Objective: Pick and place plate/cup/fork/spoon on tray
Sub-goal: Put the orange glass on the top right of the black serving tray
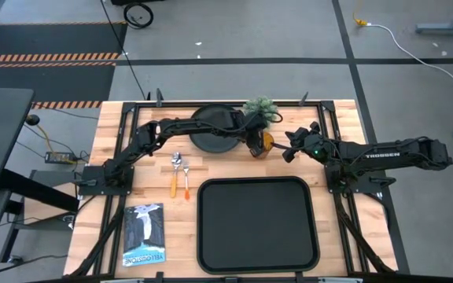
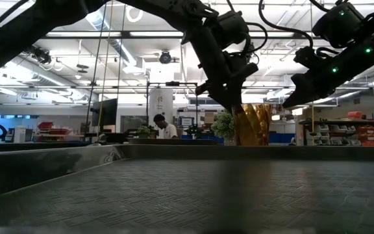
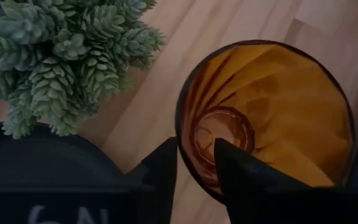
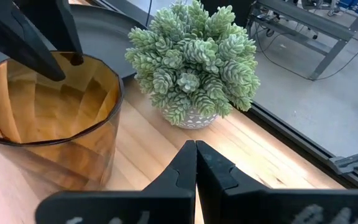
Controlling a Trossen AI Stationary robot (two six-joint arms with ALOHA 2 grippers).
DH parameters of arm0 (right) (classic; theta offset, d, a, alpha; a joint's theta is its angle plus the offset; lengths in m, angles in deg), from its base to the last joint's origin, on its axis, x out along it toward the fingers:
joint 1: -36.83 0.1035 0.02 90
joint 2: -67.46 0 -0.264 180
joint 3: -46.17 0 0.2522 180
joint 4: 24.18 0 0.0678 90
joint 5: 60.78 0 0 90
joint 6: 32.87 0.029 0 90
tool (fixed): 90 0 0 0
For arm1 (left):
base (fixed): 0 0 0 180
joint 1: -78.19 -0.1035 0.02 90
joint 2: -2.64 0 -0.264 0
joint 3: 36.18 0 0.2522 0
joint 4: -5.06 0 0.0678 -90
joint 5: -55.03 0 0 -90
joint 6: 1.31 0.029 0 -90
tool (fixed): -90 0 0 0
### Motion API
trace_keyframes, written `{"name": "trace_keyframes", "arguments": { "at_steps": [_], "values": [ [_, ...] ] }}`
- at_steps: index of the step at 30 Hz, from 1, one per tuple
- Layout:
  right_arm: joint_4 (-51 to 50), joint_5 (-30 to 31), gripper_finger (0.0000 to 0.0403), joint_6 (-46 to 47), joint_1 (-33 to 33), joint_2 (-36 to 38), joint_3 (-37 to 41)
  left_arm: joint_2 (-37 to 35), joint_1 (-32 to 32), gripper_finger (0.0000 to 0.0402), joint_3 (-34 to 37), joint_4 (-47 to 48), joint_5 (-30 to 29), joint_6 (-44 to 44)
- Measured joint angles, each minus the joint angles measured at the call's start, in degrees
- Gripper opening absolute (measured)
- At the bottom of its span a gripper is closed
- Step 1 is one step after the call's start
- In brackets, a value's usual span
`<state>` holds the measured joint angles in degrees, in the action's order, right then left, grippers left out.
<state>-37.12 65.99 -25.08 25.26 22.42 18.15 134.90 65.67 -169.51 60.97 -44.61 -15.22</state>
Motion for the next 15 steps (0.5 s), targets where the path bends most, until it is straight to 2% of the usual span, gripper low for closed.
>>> {"name": "trace_keyframes", "arguments": {
  "at_steps": [10, 15],
  "values": [
    [-0.1, 0.0, 0.0007, -0.2, 0.0, 0.0, 0.0, 0.0, 0.0, 0.0018, 0.0, -0.1, 0.2, 1.3],
    [-0.3, -0.1, 0.0006, -0.1, 0.0, 0.0, 0.0, 0.0, -0.1, 0.0014, 0.0, -0.4, 0.2, 2.5]
  ]
}}
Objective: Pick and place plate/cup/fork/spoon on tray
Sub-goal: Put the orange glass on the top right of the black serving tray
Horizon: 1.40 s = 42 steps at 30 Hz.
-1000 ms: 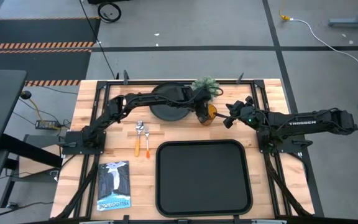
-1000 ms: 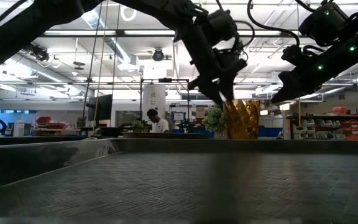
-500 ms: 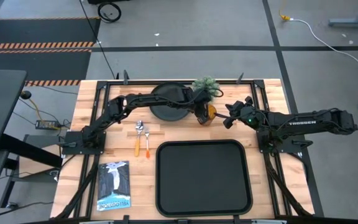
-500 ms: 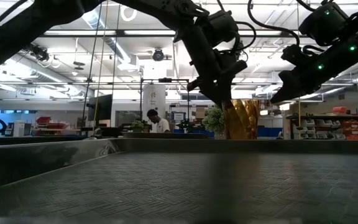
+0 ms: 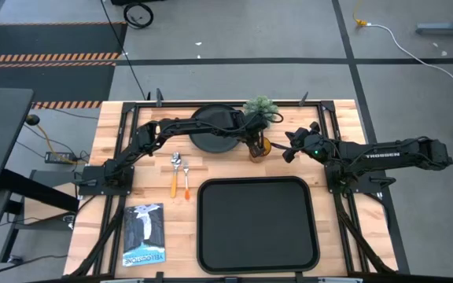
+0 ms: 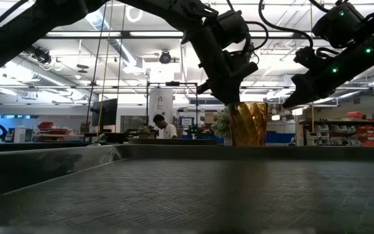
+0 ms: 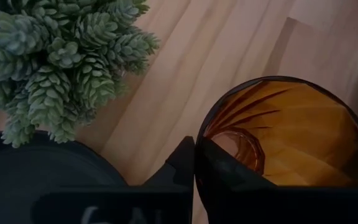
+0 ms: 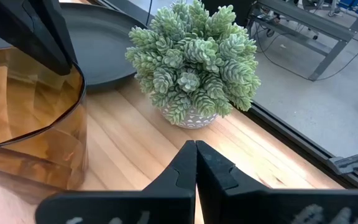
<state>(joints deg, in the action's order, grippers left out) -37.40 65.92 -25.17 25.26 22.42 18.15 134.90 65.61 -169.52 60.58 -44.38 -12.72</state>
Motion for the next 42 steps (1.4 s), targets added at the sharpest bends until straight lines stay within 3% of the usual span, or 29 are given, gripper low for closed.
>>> {"name": "trace_keyframes", "arguments": {
  "at_steps": [10, 18, 22, 29, 36, 42],
  "values": [
    [-2.6, 2.7, 0.0007, -0.2, -0.5, 3.3, 0.0, 0.0, 0.1, 0.0014, -5.6, 5.3, 3.4, 1.6],
    [-8.1, 13.4, 0.0005, -0.6, -0.5, 10.5, 0.0, 0.1, 1.2, 0.0014, -11.4, 9.5, 8.5, -0.3],
    [-9.7, 15.8, 0.0005, -1.3, -0.6, 13.6, 0.0, 0.1, 2.9, 0.0014, -11.8, 9.2, 10.6, -2.4],
    [-10.3, 17.4, 0.0005, -3.5, -2.1, 17.0, 0.0, 0.5, 7.9, 0.0014, -11.7, 5.4, 10.8, -6.0],
    [-9.6, 17.3, 0.0004, -6.3, -4.8, 17.0, 0.0, 3.6, 11.9, 0.0014, -11.7, -4.3, 10.5, -10.1],
    [-8.9, 13.4, 0.0004, -5.5, -5.0, 16.9, 0.0, 6.4, 14.9, 0.0014, -11.7, -4.0, 10.5, -12.0]
  ]
}}
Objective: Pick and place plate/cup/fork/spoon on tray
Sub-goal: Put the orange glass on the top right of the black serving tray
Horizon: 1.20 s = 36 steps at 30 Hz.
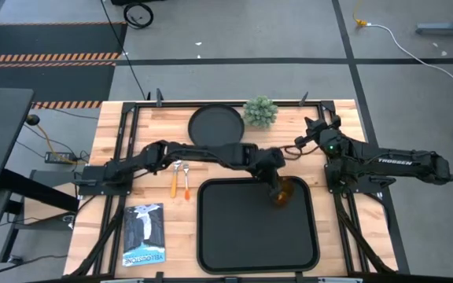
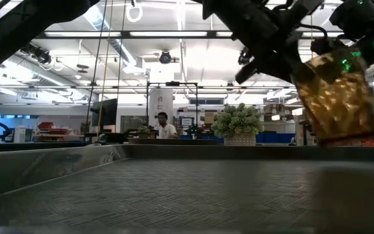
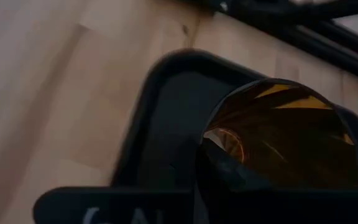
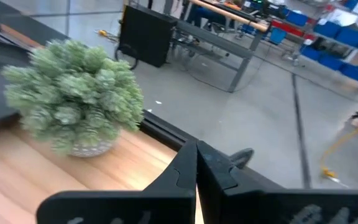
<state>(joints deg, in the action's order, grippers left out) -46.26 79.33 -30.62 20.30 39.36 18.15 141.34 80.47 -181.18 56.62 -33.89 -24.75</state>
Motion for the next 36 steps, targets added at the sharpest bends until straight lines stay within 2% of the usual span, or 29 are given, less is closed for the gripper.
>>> {"name": "trace_keyframes", "arguments": {
  "at_steps": [14, 26, 33, 36],
  "values": [
    [1.0, -3.7, 0.0004, 1.7, 0.0, -0.4, 0.0, 1.1, 1.2, 0.0016, -0.1, 0.6, -1.8, 1.6],
    [0.9, -4.3, 0.0004, 2.0, 0.0, -0.4, 0.0, 1.1, 1.2, 0.0079, -0.1, -0.2, -7.0, 3.8],
    [0.9, -5.3, 0.0004, 2.3, 0.0, -0.4, 0.0, 0.3, 1.1, 0.0138, -0.1, -1.0, -7.5, 8.9],
    [0.9, -5.3, 0.0004, 2.7, 0.0, -0.5, 0.0, -1.0, 1.3, 0.0159, 0.0, -0.8, -7.4, 14.1]
  ]
}}
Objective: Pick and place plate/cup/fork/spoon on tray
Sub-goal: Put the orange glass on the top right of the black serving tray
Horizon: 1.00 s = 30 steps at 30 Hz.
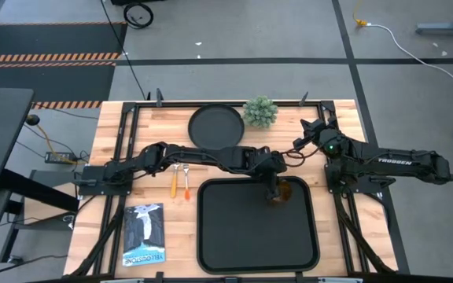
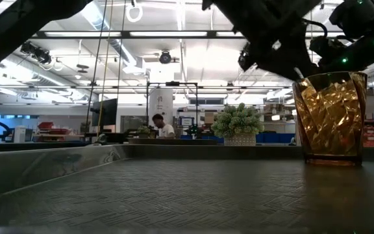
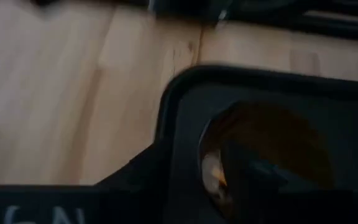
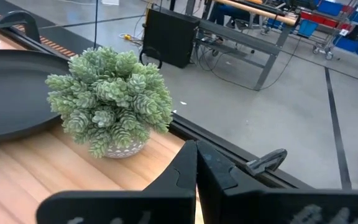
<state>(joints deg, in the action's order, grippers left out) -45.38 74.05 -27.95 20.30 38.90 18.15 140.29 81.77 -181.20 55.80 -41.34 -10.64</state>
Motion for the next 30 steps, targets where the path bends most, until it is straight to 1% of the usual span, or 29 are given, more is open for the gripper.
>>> {"name": "trace_keyframes", "arguments": {
  "at_steps": [3, 6, 11, 14, 16, 20, 24, 27, 30],
  "values": [
    [-0.3, -0.1, 0.0004, 0.1, 0.0, -0.1, 0.0, -1.9, 0.9, 0.0167, 0.0, 2.7, 0.1, 7.4],
    [-0.6, -0.1, 0.0004, 0.1, 0.0, -0.2, 0.0, -3.2, 2.5, 0.0166, 0.0, 7.3, 0.6, 11.6],
    [-0.5, -0.1, 0.0004, 0.1, 0.0, -0.2, 0.0, -4.8, 4.3, 0.0154, 0.0, 14.7, 0.6, 12.9],
    [-0.4, -0.1, 0.0004, 0.1, 0.0, -0.2, 0.0, -4.8, 4.5, 0.0144, 0.5, 17.2, 1.4, 9.5],
    [-0.3, -0.1, 0.0004, 0.1, 0.0, -0.2, 0.0, -4.8, 4.7, 0.0139, 3.2, 15.0, 3.8, 7.4],
    [-0.2, -0.1, 0.0004, 0.1, 0.0, -0.2, 0.0, -4.4, 4.7, 0.013, 8.6, 10.0, 6.4, 4.9],
    [-0.2, -0.1, 0.0004, 0.1, 0.0, -0.2, 0.0, -4.6, 4.6, 0.0123, 13.4, 0.2, 11.1, 3.7],
    [-0.2, -0.1, 0.0005, 0.4, 0.0, -0.2, 0.0, -4.5, 4.4, 0.0117, 16.2, -5.2, 12.5, 3.0],
    [-0.2, -0.1, 0.0005, 0.8, 0.0, -0.2, 0.0, -4.6, 4.1, 0.011, 18.5, -9.3, 12.6, 2.6]
  ]
}}
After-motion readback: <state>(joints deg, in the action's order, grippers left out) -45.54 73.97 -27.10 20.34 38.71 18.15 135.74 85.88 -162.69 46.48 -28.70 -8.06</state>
